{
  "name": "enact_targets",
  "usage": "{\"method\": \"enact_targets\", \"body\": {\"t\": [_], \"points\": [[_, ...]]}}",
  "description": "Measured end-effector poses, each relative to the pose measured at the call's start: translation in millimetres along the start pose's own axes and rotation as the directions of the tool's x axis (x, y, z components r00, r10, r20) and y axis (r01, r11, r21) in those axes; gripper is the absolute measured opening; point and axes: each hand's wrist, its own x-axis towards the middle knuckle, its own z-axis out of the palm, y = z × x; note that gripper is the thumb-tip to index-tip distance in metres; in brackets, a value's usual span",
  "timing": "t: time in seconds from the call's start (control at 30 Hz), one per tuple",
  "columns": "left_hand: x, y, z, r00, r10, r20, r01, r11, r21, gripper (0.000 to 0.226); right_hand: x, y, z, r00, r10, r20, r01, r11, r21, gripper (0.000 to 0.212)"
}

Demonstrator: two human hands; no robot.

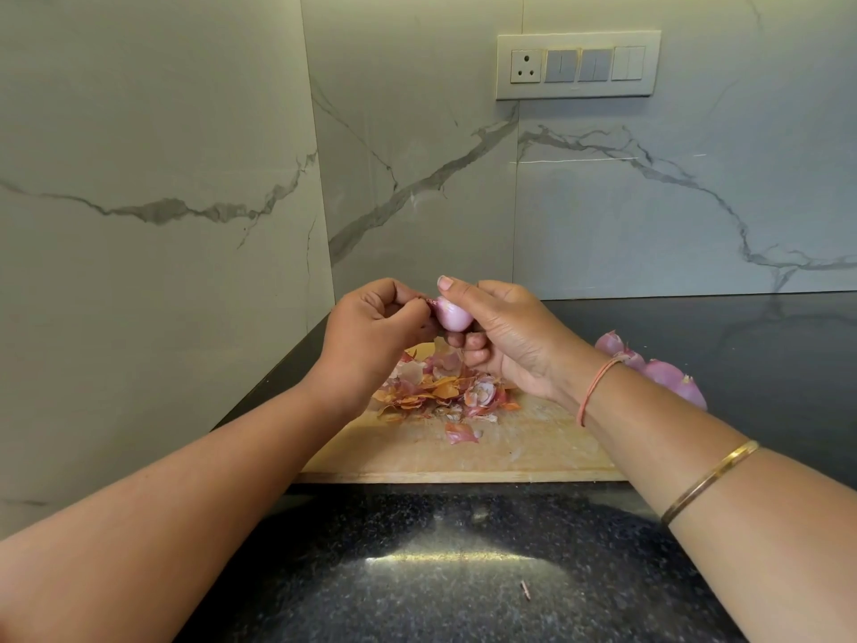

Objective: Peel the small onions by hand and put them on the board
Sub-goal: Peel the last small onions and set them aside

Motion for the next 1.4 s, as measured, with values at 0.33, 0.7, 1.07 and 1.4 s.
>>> {"method": "enact_targets", "body": {"t": [0.33,0.7,1.07,1.4], "points": [[6,2,-11,0.984,-0.169,-0.054,0.161,0.979,-0.122,0.014,1,1,-3,1.000,-0.027,-0.002,0.027,0.997,0.076,0.019],[3,7,-15,0.995,-0.049,-0.090,0.076,0.943,0.324,0.015,3,8,-10,0.982,-0.187,0.015,0.185,0.953,-0.239,0.030],[-1,9,-8,0.998,-0.051,0.040,0.040,0.968,0.246,0.009,2,9,-5,0.965,-0.263,0.012,0.248,0.894,-0.372,0.041],[2,6,-11,1.000,-0.023,0.021,0.015,0.948,0.318,0.012,3,12,-2,0.944,-0.330,0.009,0.291,0.819,-0.495,0.039]]}}
